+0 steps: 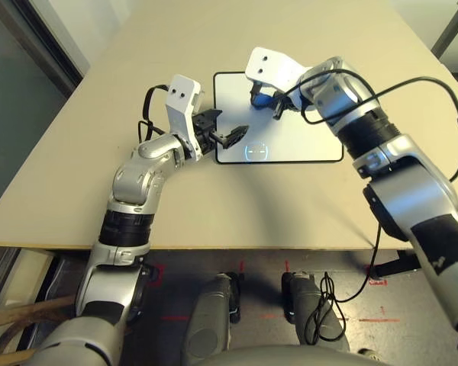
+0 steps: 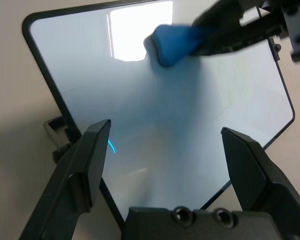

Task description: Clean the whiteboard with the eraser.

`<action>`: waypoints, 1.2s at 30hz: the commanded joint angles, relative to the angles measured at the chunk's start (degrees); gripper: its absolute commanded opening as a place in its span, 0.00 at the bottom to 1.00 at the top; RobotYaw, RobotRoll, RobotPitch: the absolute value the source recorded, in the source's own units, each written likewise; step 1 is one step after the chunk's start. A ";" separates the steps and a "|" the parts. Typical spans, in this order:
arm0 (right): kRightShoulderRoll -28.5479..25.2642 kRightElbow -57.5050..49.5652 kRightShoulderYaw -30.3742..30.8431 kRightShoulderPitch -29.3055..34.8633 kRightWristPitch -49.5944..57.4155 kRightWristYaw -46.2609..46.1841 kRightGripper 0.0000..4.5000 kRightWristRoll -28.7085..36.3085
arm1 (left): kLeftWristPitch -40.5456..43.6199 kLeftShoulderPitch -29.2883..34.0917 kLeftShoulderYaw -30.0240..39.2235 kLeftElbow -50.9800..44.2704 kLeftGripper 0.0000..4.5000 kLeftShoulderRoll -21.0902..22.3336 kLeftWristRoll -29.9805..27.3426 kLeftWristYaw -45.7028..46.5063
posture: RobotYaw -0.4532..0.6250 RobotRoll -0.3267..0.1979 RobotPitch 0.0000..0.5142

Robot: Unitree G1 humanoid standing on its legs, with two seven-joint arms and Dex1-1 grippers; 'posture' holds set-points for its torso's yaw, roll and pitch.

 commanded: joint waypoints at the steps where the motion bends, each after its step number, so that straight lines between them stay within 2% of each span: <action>1: 0.41 1.44 -0.30 0.64 0.27 0.15 0.13 -0.43 | -0.12 0.39 -0.33 0.06 1.00 0.12 0.41 -0.10 | 0.46 0.62 0.37; 9: -0.42 -11.30 2.45 7.50 7.35 6.79 0.13 -1.16 | -0.45 0.05 -0.33 0.62 1.00 0.44 0.48 -0.47 | 0.46 0.62 0.36; 16: 0.24 -11.15 0.69 6.91 6.99 4.61 0.13 -0.82 | -0.60 -0.41 -0.43 0.97 1.00 0.52 0.60 -0.66 | 0.47 0.62 0.35; 23: 2.43 -2.49 -4.68 1.27 1.20 -2.62 0.13 1.60 | -0.31 -0.16 -0.45 0.24 1.00 0.55 0.52 -0.47 | 0.48 0.62 0.34; 27: 2.97 -1.27 -7.33 -0.75 1.74 -2.65 0.13 3.59 | -0.25 -0.29 -0.33 -0.04 1.00 0.51 0.44 -0.30 | 0.49 0.62 0.32; 32: -0.12 -10.47 -17.24 -5.79 14.56 -2.51 0.13 11.04 | -2.87 -1.15 2.41 -0.59 1.00 -0.07 -0.39 1.04 | 0.49 0.62 0.31; 36: -5.88 -17.77 -23.66 -2.04 17.37 -9.30 0.13 12.09 | -8.90 -4.39 7.50 1.98 1.00 -1.93 -0.22 5.96 | 0.50 0.62 0.30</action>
